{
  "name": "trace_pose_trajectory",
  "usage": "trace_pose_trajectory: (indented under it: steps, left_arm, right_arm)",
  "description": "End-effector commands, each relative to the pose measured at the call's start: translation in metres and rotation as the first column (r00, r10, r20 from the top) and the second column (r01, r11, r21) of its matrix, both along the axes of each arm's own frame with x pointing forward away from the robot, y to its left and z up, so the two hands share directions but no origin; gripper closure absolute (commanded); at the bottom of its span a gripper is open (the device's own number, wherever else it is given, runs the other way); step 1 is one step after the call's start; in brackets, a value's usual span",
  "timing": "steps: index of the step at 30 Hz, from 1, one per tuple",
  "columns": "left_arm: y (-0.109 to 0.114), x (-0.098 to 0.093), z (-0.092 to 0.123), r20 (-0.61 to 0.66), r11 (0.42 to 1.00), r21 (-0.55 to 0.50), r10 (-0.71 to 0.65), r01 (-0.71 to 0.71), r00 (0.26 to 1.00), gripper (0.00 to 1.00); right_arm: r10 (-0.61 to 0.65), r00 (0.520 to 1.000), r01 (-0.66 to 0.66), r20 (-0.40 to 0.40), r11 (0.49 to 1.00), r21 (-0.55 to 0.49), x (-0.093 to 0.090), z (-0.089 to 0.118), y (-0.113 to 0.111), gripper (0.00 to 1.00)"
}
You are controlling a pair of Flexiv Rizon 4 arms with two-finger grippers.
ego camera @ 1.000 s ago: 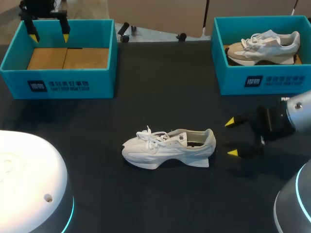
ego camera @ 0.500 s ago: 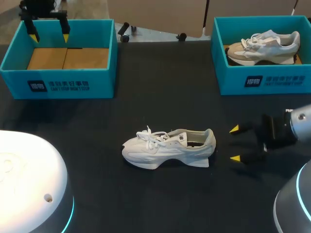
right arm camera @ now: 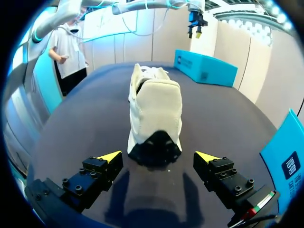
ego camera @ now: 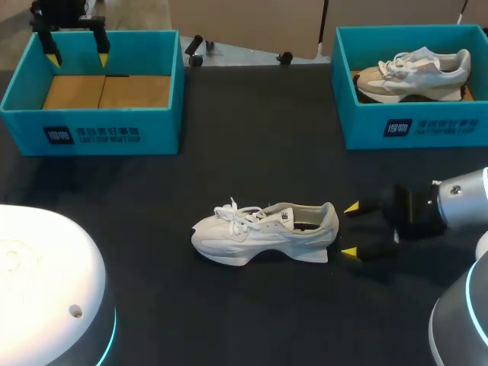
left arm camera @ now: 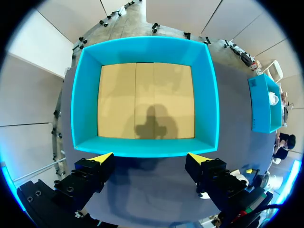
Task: Take the shoe out of the shoebox, open the shoe tongue, remove and reinsert the insole, then place the shoe into the shoebox
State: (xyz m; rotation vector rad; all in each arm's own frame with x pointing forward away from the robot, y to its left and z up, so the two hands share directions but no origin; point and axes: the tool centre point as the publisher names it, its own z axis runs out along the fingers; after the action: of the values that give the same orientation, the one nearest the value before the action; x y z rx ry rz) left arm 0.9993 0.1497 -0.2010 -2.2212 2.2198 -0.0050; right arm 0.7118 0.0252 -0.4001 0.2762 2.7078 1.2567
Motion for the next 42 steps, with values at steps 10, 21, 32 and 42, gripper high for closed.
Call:
trace_pose_trajectory:
  steps: [10, 21, 32, 42]
  left_arm:
    - [0.000, 0.000, 0.001, -0.001, 1.000, 0.001, 0.000, 0.000, 1.000, 0.00]
    - [0.000, 0.000, 0.001, -0.001, 1.000, 0.001, 0.000, 0.000, 1.000, 0.00]
    - [0.000, 0.000, 0.001, -0.001, 1.000, 0.001, 0.000, 0.000, 1.000, 0.00]
    - [0.000, 0.000, 0.001, -0.001, 1.000, 0.001, 0.000, 0.000, 1.000, 0.00]
  right_arm:
    - [0.003, 1.000, -0.004, 0.015, 1.000, 0.018, 0.004, -0.003, 0.029, 0.00]
    - [0.032, 0.999, -0.033, 0.016, 0.998, 0.057, 0.011, -0.007, 0.050, 0.00]
    - [0.065, 0.998, -0.065, 0.011, 0.993, 0.093, 0.014, -0.016, 0.073, 0.00]
    - [0.077, 0.997, -0.075, -0.011, 0.993, 0.095, 0.014, -0.025, 0.071, 1.00]
